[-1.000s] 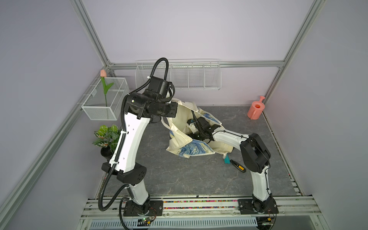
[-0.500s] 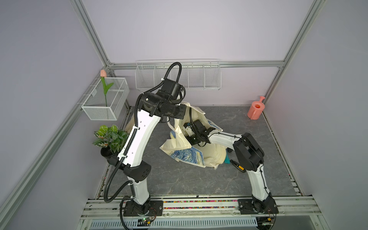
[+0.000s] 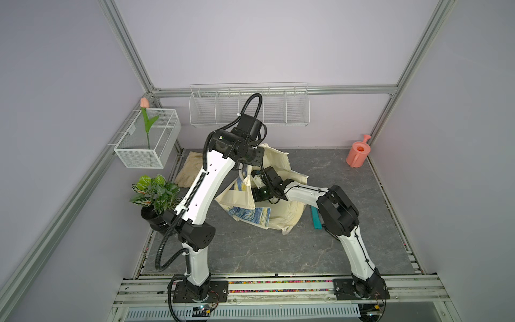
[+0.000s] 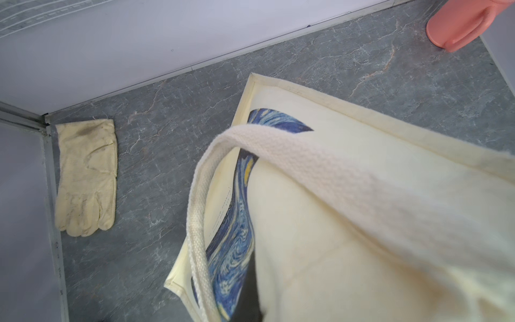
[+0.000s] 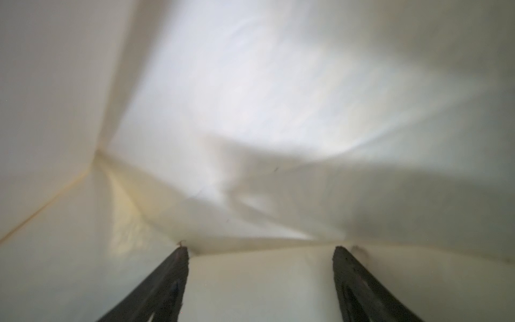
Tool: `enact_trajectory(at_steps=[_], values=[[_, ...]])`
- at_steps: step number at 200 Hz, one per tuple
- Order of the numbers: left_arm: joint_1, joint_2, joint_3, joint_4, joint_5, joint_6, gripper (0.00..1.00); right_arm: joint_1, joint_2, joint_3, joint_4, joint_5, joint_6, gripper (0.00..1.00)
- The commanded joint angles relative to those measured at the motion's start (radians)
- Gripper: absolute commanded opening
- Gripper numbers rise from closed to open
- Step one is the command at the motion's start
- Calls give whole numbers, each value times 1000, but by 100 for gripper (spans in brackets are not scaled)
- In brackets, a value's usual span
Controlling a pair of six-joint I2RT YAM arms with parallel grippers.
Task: Place the art knife into the pouch
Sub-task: Open the pouch at the center of the board, then pick up the utility knife at the center of the board.
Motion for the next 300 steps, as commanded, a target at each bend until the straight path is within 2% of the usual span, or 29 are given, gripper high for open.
enact_trajectory(at_steps=[1,54,90,116,137,171,242,256,287,300], values=[[0,9,8,113,-7,-11,0,13,-189,-75,-55,10,-37,85],[0,110,96,115,17,-20,0,13,-504,-234,-119,86,-78,85],[-1,112,96,123,26,-27,0,0,-758,-336,-255,280,-107,86],[-1,98,79,127,43,-29,0,-68,-896,-430,-370,415,-65,86],[-3,80,55,138,49,-31,0,-169,-974,-578,-355,412,15,87],[-4,57,39,133,56,-22,0,-235,-941,-663,-464,479,39,87],[-5,9,-27,155,69,-22,0,-318,-789,-766,-360,444,70,86],[-5,4,-37,162,77,-26,0,-324,-724,-756,-341,436,64,83],[-7,3,-40,164,84,-29,0,-324,-597,-741,-314,444,62,67],[-7,3,-38,163,84,-30,0,-325,-580,-742,-305,466,65,65]])
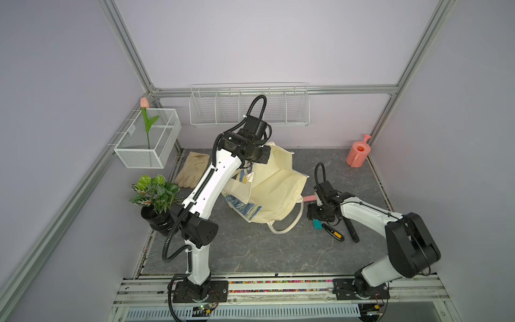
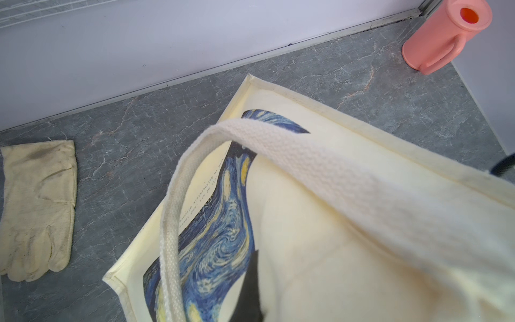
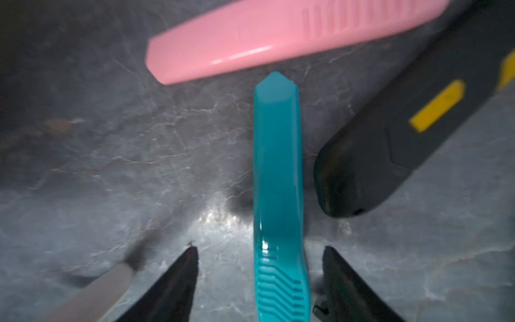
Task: Place the art knife into the pouch
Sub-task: Pick up the utility knife at the center of the board.
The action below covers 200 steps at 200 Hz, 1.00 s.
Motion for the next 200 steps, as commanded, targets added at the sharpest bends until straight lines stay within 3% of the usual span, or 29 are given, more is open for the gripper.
enact_trajectory(at_steps=[1,33,108,155,200], values=[[-6,-36,2,25,17,-19,0,-4,30,1,32,21,12,65],[-6,-26,20,27,19,-17,0,-4,62,1,28,51,2,62],[-7,104,218,-45,19,-3,0,-2,116,34,19,20,-3,30],[-2,157,264,-57,16,-2,0,2,76,43,-5,18,-9,25],[0,171,203,-47,-8,6,0,3,-101,82,-97,34,-16,26]])
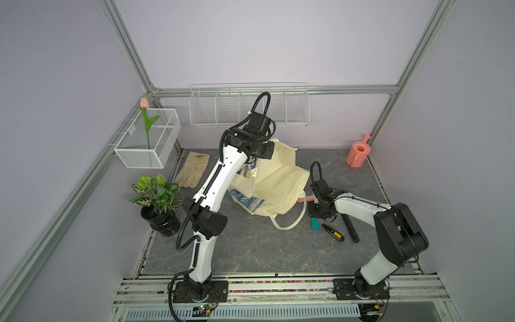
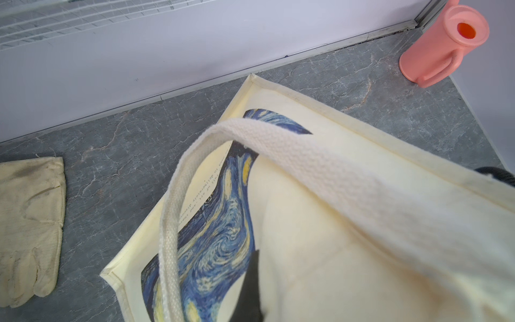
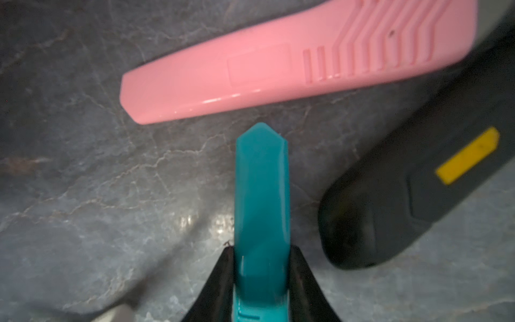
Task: Place the art knife into the pouch
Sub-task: Pick up the utility knife at the center of the board.
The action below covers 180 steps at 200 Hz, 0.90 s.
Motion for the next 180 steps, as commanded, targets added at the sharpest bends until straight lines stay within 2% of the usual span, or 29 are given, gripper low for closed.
enact_trajectory(at_steps=[1,36,60,87,135,180], values=[[1,9,-23,7,-9,1,0,3,-123,23,-90,1,-8,26],[4,14,-57,41,8,-11,0,3,-287,53,-181,17,-14,27],[4,27,-49,51,23,-20,0,10,-369,79,-199,-53,-6,27],[5,28,-46,48,34,-23,0,64,-401,139,-205,-88,5,28],[-4,15,-54,41,43,-24,0,175,-328,269,-128,-149,26,29],[-20,-3,-67,36,71,-28,0,191,-158,370,-22,-183,37,30]])
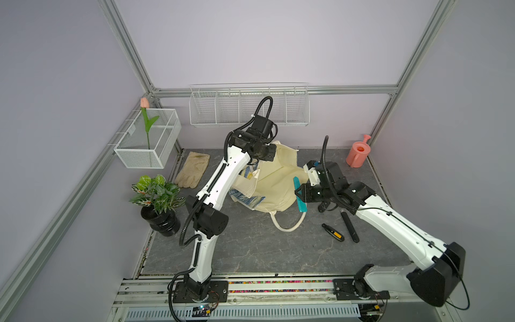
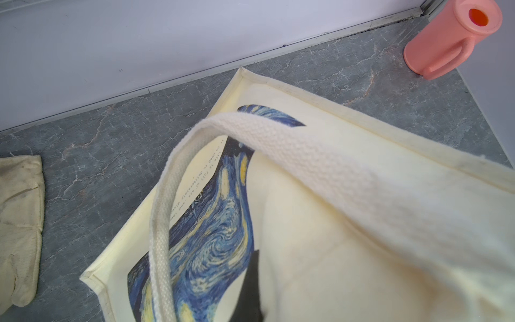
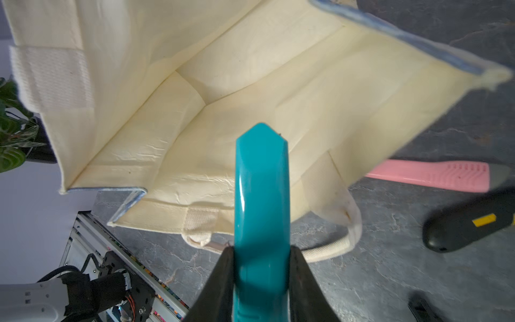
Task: Place the art knife into the pouch
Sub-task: Place the utility knife in the pouch.
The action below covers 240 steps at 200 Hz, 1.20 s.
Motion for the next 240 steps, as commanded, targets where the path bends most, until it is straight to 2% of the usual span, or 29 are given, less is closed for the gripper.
enact_trajectory(at_steps=[1,22,70,104,147,188,224,240], values=[[-14,-22,-12,-11,42,-19,0,4,97,49,85,-37,21,30],[-23,-40,-22,-10,53,-23,0,5,198,90,153,-50,31,30],[-60,-94,-29,-37,113,-33,0,5,373,174,219,23,54,31],[-117,-182,-66,-40,117,-42,0,-6,455,249,151,102,6,33],[-137,-356,-228,27,107,-80,0,-62,613,425,34,77,-69,34],[-137,-442,-313,32,-8,-70,0,-82,797,612,-12,-49,-79,34],[-129,-415,-234,-23,-126,-37,0,-44,910,703,14,-100,-38,33],[-111,-408,-191,-42,-145,-27,0,-28,947,718,49,-129,-7,33]])
